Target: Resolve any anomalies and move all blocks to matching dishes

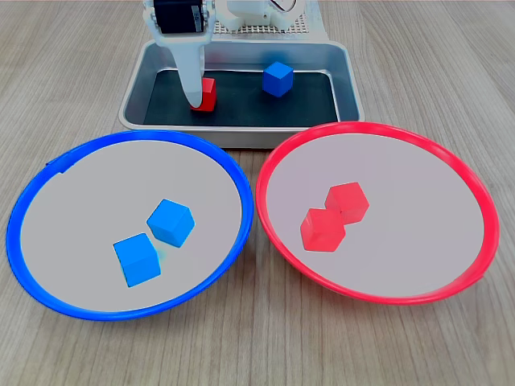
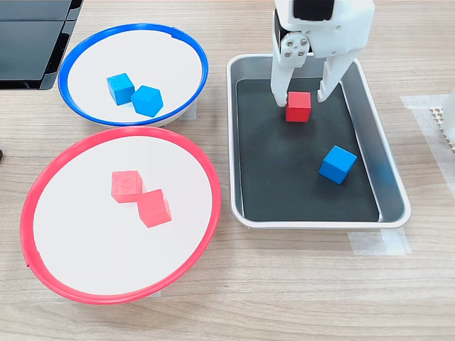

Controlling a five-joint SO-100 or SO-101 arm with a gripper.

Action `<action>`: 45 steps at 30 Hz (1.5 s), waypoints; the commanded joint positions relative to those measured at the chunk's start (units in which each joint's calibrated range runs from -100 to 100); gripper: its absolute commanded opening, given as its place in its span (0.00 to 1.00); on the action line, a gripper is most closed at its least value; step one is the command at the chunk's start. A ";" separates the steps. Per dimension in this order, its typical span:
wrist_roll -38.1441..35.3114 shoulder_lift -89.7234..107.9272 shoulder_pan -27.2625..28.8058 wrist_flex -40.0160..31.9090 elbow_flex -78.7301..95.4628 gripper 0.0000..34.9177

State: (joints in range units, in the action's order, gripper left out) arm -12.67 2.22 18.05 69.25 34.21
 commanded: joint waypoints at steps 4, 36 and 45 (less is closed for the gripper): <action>0.63 -1.66 -2.66 -1.85 -0.76 0.17; 2.15 -15.56 -32.50 -40.73 -23.61 0.06; 1.27 -14.97 -33.44 -43.29 -20.51 0.42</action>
State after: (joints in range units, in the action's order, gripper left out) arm -10.92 -14.15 -15.13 26.84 13.25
